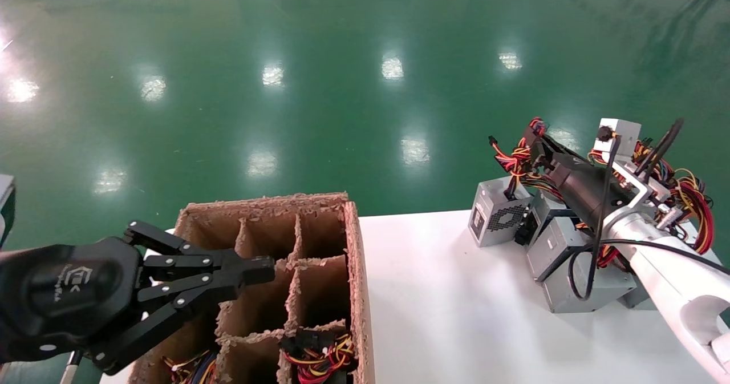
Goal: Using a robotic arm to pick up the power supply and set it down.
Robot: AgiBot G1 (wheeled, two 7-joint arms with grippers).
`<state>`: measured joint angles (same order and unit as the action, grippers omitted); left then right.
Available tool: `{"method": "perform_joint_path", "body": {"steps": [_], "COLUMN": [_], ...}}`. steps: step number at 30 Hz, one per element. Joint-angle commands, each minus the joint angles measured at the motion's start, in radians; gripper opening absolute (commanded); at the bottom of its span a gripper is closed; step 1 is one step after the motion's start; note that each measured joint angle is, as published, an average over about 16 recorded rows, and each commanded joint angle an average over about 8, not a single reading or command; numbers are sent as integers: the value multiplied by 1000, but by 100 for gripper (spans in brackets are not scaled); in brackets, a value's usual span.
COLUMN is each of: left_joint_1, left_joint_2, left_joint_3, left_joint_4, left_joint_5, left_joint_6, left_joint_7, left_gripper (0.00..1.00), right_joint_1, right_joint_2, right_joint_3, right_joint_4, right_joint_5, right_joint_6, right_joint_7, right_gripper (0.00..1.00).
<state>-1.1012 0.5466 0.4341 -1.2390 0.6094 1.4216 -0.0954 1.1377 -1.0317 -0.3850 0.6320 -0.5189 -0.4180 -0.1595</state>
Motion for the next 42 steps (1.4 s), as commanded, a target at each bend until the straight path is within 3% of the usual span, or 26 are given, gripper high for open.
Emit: {"method": "perform_joint_path", "body": {"steps": [1, 11, 18, 20, 26, 28, 42], "left_joint_1": [0, 0, 0, 0, 0, 0, 0], "left_joint_2": [0, 0, 0, 0, 0, 0, 0], "left_joint_3": [0, 0, 0, 0, 0, 0, 0], "left_joint_4": [0, 0, 0, 0, 0, 0, 0], "left_joint_5": [0, 0, 0, 0, 0, 0, 0], "left_joint_6": [0, 0, 0, 0, 0, 0, 0], "left_joint_7": [0, 0, 0, 0, 0, 0, 0], "left_gripper": [0, 0, 0, 0, 0, 0, 0], "right_joint_1": [-1, -48, -120, -137, -162, -164, -175], "right_joint_2": [-12, -28, -20, -15, 2, 9, 65], "right_joint_3": [14, 86, 111, 108, 80, 68, 17], "right_joint_4": [-11, 54, 152, 177, 234, 247, 316], "right_joint_5": [4, 21, 35, 38, 40, 40, 53], "right_joint_6": [9, 84, 140, 153, 187, 197, 253], "right_joint_7": [-21, -104, -107, -99, -67, -57, 7], "right_gripper": [0, 0, 0, 9, 82, 98, 100]}}
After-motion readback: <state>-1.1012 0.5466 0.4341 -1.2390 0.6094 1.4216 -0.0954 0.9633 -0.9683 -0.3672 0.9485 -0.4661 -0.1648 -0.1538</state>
